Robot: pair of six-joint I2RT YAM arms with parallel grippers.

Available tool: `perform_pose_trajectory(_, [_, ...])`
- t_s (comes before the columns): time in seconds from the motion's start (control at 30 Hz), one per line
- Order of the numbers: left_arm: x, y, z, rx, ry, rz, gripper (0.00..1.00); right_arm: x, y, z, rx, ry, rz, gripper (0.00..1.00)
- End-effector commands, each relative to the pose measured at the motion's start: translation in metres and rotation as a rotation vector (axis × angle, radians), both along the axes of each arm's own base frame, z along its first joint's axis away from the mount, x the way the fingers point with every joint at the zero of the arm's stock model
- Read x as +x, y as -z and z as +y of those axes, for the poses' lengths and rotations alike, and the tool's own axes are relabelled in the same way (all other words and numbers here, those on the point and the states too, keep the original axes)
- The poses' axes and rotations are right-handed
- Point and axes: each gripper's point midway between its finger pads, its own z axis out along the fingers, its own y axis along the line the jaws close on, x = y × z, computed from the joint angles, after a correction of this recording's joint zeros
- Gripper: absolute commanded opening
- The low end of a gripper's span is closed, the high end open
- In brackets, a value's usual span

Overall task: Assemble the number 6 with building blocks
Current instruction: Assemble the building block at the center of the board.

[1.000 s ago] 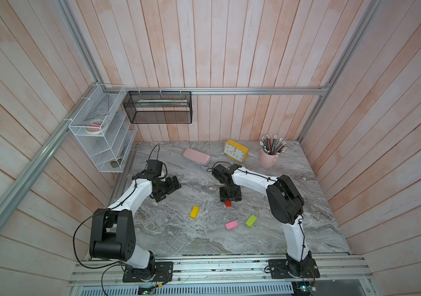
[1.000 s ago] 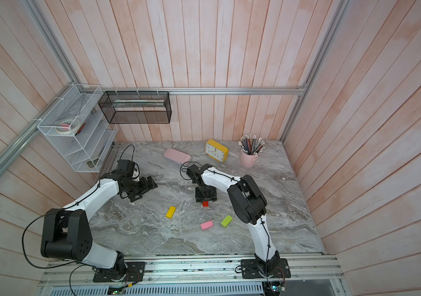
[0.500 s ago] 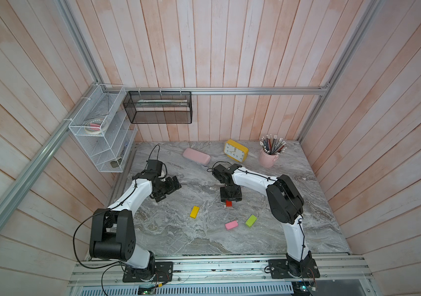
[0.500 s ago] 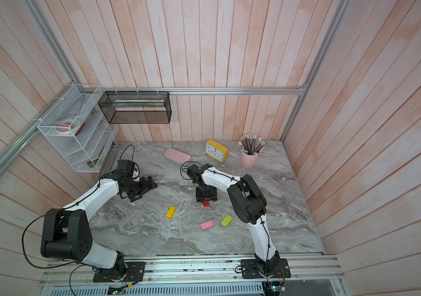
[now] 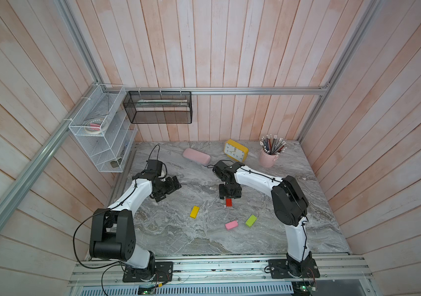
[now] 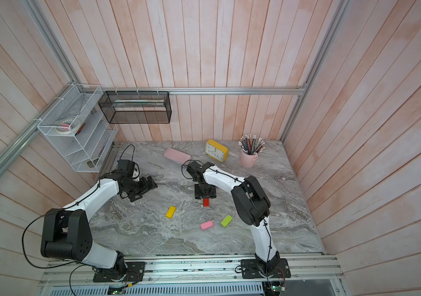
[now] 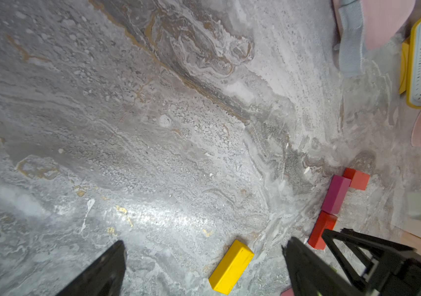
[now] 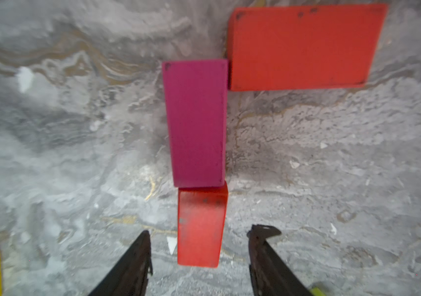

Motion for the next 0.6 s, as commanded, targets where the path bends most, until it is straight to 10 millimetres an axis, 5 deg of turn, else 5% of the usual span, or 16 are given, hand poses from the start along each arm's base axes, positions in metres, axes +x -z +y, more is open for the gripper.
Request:
perform_pose_trajectory(0.0, [0.002, 0.003, 0.002, 0.009, 0.004, -0.007, 0.98, -0.010, -0.024, 0.004, 0.039, -0.025, -0.024, 0.64])
perform_pose_trajectory(0.37, [-0.003, 0.009, 0.001, 0.001, 0.005, 0.000, 0.98, -0.064, -0.013, -0.028, 0.045, 0.022, 0.043, 0.76])
perform_pose_trajectory(0.57, [-0.009, 0.017, 0.001, -0.001, 0.009, 0.018, 0.98, -0.089, -0.014, -0.012, 0.104, -0.055, 0.051, 0.81])
